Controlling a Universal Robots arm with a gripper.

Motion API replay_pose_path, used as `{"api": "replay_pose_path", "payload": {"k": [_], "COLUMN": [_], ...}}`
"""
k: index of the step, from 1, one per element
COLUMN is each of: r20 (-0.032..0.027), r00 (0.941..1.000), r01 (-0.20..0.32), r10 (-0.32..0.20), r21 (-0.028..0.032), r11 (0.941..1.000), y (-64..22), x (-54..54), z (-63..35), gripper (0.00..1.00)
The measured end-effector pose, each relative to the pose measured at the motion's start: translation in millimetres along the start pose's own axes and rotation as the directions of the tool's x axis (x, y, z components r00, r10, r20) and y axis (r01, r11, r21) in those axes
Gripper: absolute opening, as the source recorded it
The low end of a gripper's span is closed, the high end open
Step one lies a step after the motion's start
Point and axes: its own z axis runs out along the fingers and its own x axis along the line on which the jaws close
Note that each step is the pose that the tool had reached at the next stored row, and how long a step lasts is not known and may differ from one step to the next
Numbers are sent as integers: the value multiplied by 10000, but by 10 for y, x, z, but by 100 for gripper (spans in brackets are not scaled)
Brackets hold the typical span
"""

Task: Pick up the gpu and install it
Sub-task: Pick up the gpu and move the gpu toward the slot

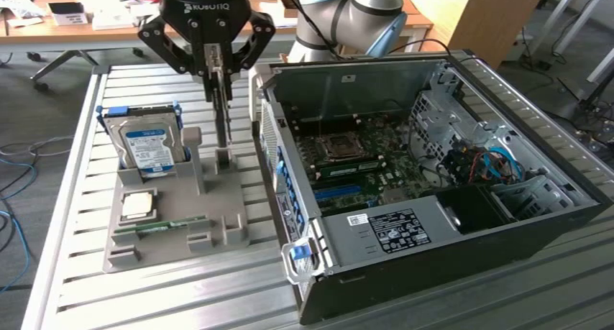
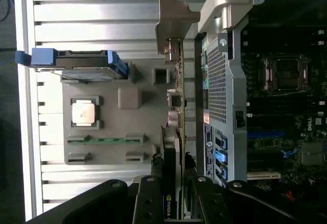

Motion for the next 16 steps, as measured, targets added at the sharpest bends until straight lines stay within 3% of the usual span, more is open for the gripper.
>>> {"api": "replay_pose_path", "payload": {"k": [16], "r20": [0], "r00": [10000], "r01": [0], "r10": [0], "r21": [0], "r11": [10000], "y": [3], "x": [-64], "z": [2], "gripper": [27]}}
